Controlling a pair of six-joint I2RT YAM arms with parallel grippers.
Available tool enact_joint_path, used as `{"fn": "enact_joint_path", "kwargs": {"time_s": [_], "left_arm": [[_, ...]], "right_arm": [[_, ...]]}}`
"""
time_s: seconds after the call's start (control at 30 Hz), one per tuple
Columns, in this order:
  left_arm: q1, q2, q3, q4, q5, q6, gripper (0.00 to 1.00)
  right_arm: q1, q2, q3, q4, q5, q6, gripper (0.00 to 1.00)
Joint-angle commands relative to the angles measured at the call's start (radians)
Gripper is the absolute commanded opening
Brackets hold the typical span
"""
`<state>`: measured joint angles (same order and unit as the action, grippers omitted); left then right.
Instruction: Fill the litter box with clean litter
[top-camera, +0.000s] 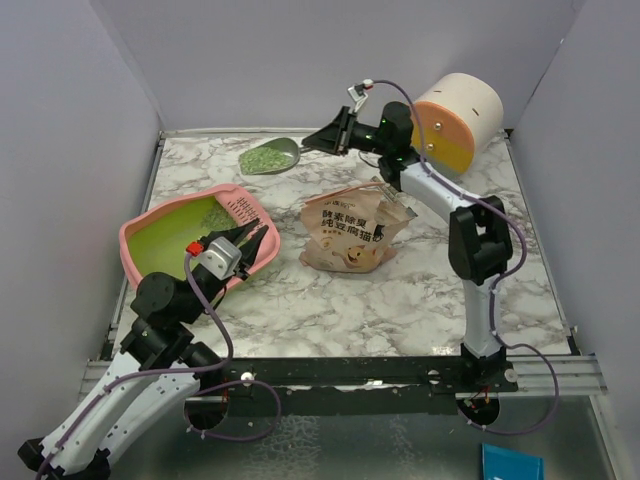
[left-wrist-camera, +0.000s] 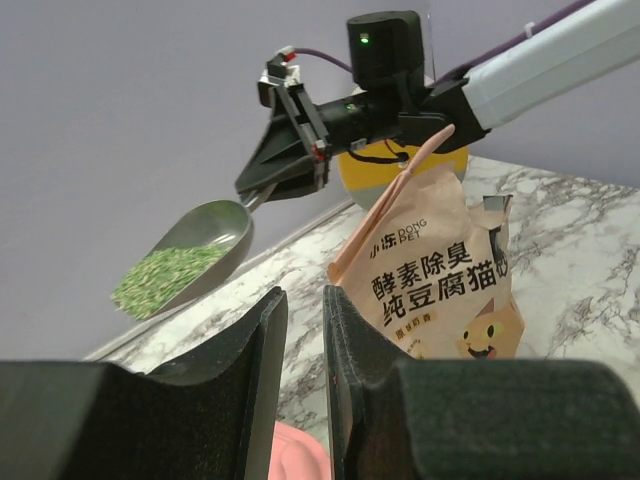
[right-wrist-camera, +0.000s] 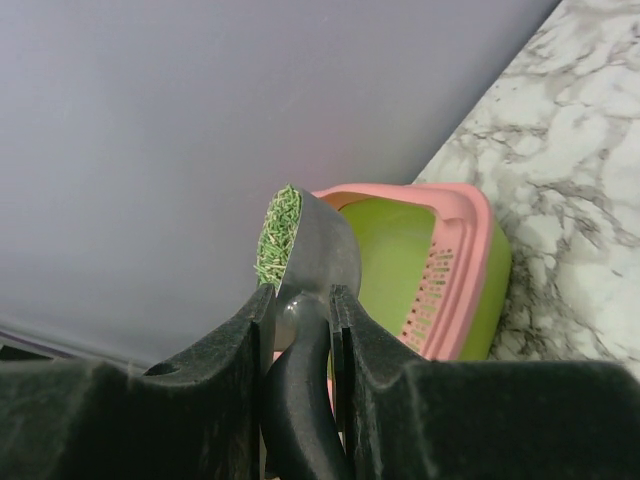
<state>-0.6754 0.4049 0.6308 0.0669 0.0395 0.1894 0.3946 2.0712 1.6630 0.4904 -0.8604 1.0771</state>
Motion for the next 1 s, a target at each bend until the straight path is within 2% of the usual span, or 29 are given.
{"fn": "enact_joint_path", "kwargs": {"time_s": [0.0, 0.13, 0.33, 0.63, 0.97], "left_arm": [[0.004, -0.021, -0.025, -0.027, -0.033, 0.004, 0.24], [0.004, -0.058, -0.051, -0.030, -0.056, 0.022, 0.24], [0.004, -0.109, -0.093, -0.039, -0.074, 0.018, 0.24], [0.004, -0.202, -0.160, -0.026, -0.132, 0.006, 0.23], [0.004, -0.296, -0.191, -0.093, -0.176, -0.035, 0.22]], "right_arm": [[0.099, 0.114, 0.224, -0.092, 0.015, -0.030, 0.01], [0.160, 0.213, 0.408, -0.198, 0.004, -0.082, 0.01], [0.253, 0.315, 0.639, -0.446, 0.046, -0.271, 0.01], [0.377, 0.311, 0.735, -0.669, 0.184, -0.570, 0.01], [0.474, 0.286, 0.784, -0.744, 0.334, -0.765, 0.01]]}}
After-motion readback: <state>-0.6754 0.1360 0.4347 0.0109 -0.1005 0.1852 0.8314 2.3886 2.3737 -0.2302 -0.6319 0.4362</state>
